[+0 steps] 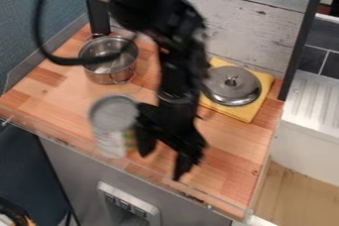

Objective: Move the can to the bottom left of the table

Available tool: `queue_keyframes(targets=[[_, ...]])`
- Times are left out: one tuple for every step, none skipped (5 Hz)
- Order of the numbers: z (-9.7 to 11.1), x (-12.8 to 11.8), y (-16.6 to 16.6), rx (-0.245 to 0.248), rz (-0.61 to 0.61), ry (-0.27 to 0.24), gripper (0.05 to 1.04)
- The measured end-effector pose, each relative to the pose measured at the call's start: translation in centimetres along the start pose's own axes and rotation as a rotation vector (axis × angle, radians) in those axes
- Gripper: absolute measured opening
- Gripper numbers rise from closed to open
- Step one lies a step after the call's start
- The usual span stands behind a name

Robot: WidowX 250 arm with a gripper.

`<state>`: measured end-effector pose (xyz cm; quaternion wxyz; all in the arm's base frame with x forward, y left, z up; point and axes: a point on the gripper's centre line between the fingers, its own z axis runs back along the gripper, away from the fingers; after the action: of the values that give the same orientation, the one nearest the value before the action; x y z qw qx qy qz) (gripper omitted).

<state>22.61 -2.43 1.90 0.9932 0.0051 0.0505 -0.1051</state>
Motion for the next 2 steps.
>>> queue_keyframes(targets=[[0.6,0.3,2.8,0.000,0.041,-0.009,1.001],[0.8,0.9,6.4,0.010,0.087,-0.008,1.001]])
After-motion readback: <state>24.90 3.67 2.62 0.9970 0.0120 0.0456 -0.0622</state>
